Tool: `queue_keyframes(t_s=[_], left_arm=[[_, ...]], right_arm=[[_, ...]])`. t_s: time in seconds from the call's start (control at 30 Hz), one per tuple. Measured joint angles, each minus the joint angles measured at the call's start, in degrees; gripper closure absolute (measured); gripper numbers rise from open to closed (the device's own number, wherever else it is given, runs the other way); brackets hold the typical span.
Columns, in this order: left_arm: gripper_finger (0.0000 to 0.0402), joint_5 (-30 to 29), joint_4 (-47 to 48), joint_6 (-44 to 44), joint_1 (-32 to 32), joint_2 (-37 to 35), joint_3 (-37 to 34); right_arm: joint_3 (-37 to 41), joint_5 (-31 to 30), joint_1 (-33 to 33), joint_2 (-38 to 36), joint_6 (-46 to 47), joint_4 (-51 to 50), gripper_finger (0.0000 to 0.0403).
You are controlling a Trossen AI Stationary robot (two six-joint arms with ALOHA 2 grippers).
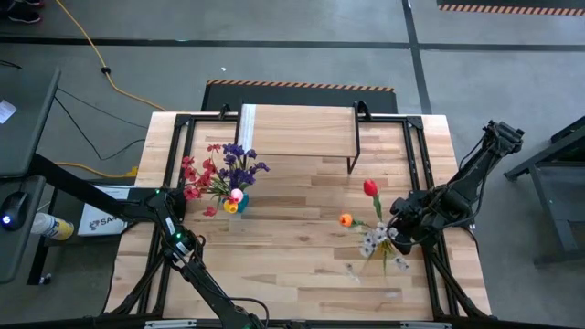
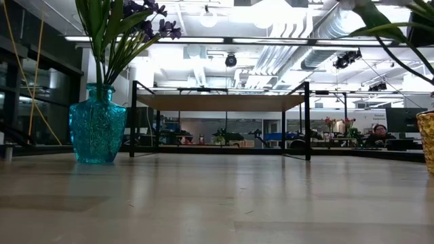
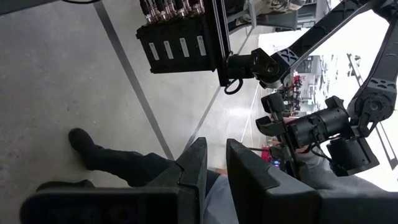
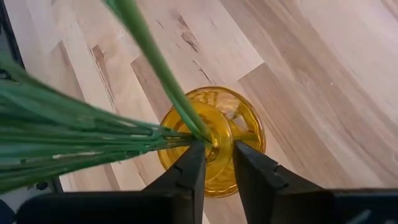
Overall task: Pick and place flowers into a vace then onto a shelf
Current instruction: Put the yellow vase on the shelf
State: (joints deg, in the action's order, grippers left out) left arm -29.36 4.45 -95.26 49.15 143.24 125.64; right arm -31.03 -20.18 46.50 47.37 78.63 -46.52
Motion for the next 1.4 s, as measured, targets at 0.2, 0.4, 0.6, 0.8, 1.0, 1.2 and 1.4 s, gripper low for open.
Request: queue_keyframes(t_s=[0.2, 0.4, 0.6, 0.8, 1.0, 1.2, 1.4], left_arm=[[0.0307, 0.0, 0.0, 0.03, 0.0, 0.0, 0.0], [0.0307, 0.0, 0.0, 0.04, 0.0, 0.0, 0.0], [0.0307, 0.0, 0.03, 0.04, 0.0, 0.0, 0.0], [0.0307, 0.0, 0.04, 0.04, 0.0, 0.0, 0.0], [0.0307, 0.0, 0.04, 0.04, 0.0, -0.02, 0.0], [0.0307, -0.02, 0.03, 0.04, 0.0, -0.02, 0.0], [0.0307, -0.02, 0.02, 0.04, 0.0, -0.02, 0.0]], right_arm=[[0.0, -1.32, 0.0, -0.02, -0.01, -0.44, 0.0353], [0.0, -1.31, 0.0, -0.04, -0.04, -1.05, 0.0372], [0.0, -1.47, -0.02, -0.04, 0.29, -1.49, 0.0366], [0.0, -1.51, -0.01, -0.13, 0.21, -1.64, 0.0381], [0.0, -1.36, -0.02, -1.03, 0.18, -1.62, 0.0384], [-0.07, -2.26, -0.02, -3.89, -0.31, -1.47, 0.0396], [0.15, -2.91, -0.02, -5.51, 0.25, -4.37, 0.0402]])
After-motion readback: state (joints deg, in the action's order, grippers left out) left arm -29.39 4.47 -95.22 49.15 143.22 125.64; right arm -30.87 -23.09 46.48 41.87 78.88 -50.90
